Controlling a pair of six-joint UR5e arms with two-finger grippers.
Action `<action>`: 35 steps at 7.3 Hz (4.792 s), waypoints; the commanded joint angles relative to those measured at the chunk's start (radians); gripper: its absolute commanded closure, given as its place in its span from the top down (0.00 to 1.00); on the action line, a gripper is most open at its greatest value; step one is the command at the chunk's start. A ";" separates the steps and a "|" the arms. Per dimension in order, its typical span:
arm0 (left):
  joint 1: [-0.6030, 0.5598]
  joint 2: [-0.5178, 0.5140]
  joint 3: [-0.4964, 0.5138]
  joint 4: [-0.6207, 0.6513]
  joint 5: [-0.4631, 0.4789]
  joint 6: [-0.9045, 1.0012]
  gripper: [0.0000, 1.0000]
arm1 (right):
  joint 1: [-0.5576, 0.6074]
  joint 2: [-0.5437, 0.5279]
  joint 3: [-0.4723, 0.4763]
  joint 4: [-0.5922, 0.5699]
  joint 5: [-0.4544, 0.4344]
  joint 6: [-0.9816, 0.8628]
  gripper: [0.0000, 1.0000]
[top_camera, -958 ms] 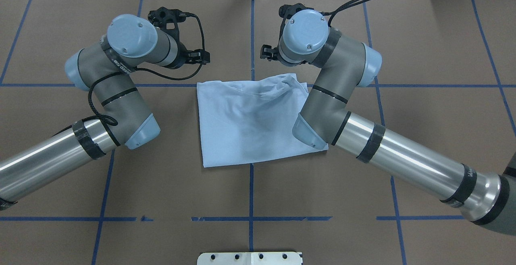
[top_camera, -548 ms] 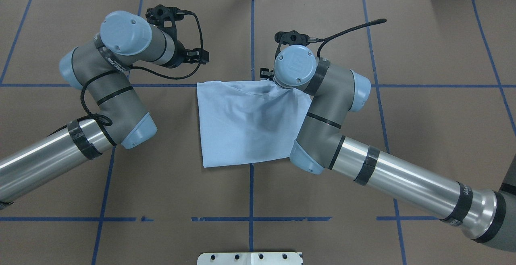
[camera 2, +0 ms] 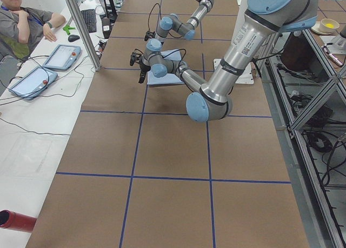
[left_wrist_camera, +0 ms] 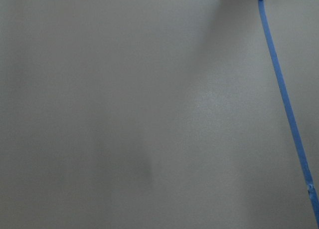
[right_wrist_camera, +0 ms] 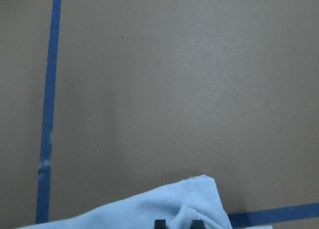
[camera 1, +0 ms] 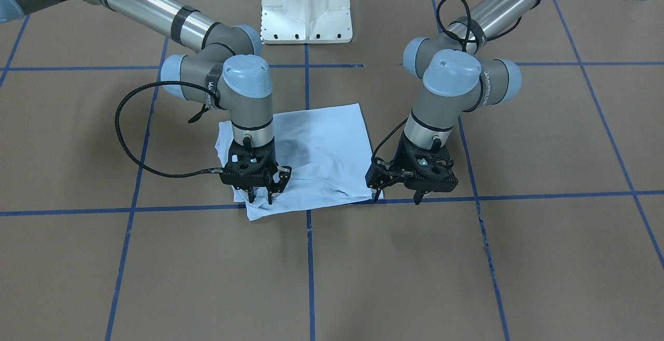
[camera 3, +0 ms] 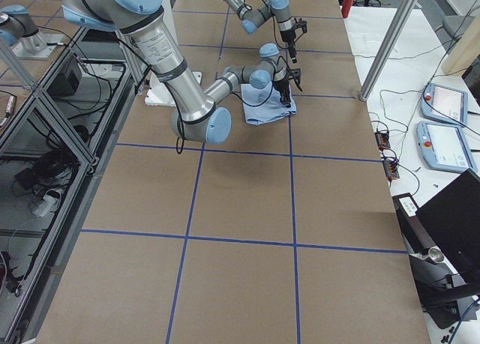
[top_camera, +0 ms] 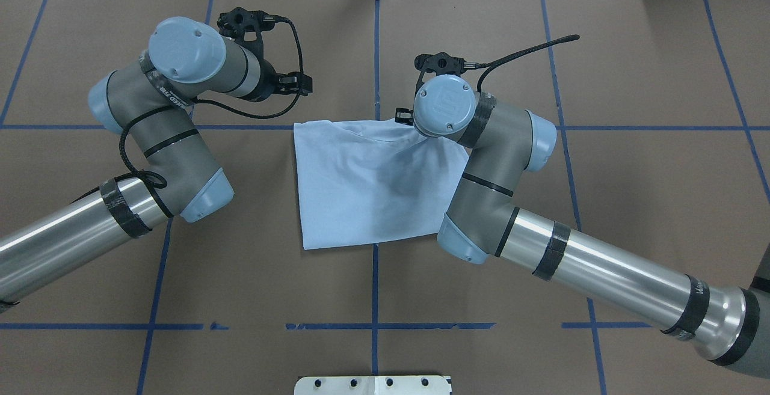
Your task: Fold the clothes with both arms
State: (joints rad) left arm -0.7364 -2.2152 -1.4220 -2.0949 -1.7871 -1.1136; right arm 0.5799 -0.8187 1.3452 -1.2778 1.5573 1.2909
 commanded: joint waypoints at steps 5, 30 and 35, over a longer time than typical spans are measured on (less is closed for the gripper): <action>0.003 0.002 0.000 -0.001 0.002 -0.003 1.00 | 0.049 0.000 -0.004 -0.068 -0.060 -0.062 0.00; -0.836 0.804 -0.348 0.492 -0.571 1.287 1.00 | 0.980 -0.950 0.381 -0.203 0.771 -1.306 1.00; -0.834 0.804 -0.377 0.480 -0.568 1.285 1.00 | 0.980 -0.947 0.381 -0.199 0.768 -1.306 1.00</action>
State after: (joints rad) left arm -1.5711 -1.4123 -1.7905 -1.6163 -2.3548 0.1738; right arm 1.5601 -1.7662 1.7257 -1.4785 2.3236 -0.0152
